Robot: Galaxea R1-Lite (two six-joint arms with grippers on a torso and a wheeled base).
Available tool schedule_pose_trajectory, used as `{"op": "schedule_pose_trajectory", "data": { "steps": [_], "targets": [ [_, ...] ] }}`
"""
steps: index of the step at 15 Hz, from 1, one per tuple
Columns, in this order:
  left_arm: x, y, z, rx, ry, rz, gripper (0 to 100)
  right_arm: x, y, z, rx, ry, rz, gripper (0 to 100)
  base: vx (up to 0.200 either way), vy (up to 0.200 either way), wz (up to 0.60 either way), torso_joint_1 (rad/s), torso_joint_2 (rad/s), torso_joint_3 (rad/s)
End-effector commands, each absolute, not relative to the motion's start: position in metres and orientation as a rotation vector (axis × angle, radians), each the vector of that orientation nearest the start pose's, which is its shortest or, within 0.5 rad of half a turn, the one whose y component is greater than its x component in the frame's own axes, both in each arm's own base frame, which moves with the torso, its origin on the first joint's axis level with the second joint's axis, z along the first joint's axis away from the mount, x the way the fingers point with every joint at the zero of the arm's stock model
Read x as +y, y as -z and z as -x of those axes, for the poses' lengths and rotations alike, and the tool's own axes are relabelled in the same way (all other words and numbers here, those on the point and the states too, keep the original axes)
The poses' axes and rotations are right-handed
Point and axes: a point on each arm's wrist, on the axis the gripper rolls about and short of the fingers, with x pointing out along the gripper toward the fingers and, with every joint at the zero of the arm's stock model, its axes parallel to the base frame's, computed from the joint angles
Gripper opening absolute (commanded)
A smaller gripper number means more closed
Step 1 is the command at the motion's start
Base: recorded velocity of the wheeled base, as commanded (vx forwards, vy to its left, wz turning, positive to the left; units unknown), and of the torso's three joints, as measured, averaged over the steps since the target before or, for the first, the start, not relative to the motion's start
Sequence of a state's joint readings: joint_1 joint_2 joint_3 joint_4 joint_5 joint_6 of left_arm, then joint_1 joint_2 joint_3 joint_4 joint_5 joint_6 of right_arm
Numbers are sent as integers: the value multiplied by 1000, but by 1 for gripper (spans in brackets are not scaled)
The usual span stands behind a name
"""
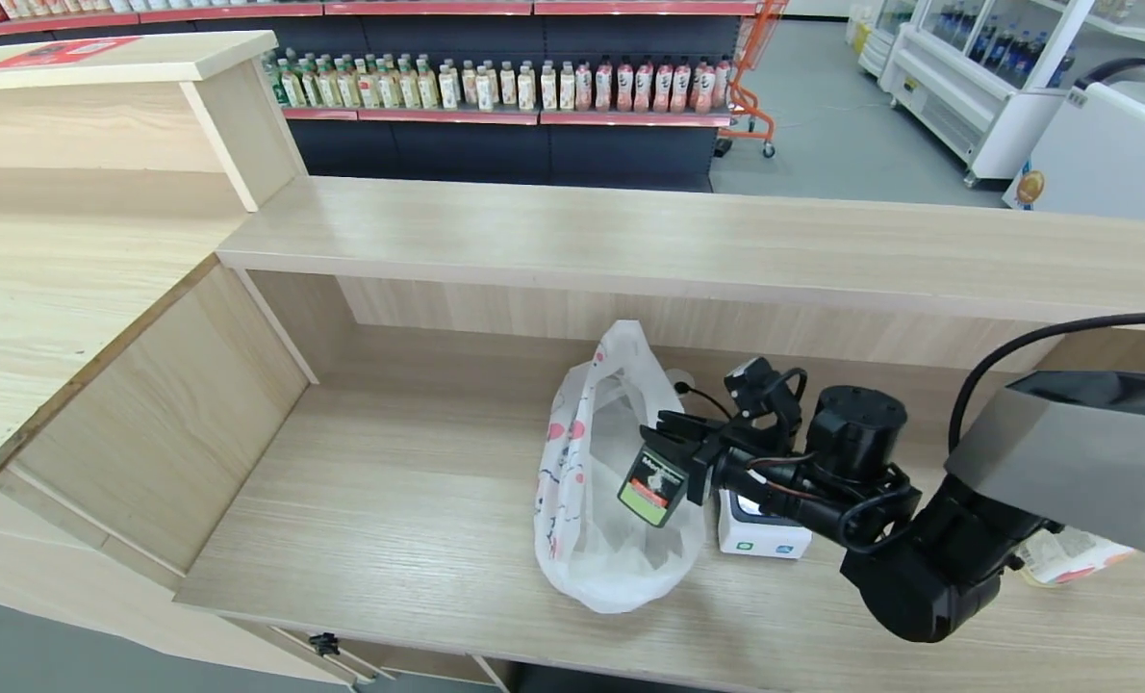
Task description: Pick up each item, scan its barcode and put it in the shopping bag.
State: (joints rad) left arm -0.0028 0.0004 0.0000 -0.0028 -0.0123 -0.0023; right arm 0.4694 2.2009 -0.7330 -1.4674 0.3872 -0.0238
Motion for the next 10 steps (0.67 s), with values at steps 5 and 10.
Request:
{"op": "schedule_pose_trajectory", "data": {
  "steps": [5,10],
  "targets": [
    [0,-76,23,-3,15,3,100,174,-36,-329,60,-861,65,0,0,0,0,0,0,0],
    [0,-76,23,-3,15,3,100,172,-33,-331,22,-853,85,100,0,0,0,0,0,0]
  ]
}}
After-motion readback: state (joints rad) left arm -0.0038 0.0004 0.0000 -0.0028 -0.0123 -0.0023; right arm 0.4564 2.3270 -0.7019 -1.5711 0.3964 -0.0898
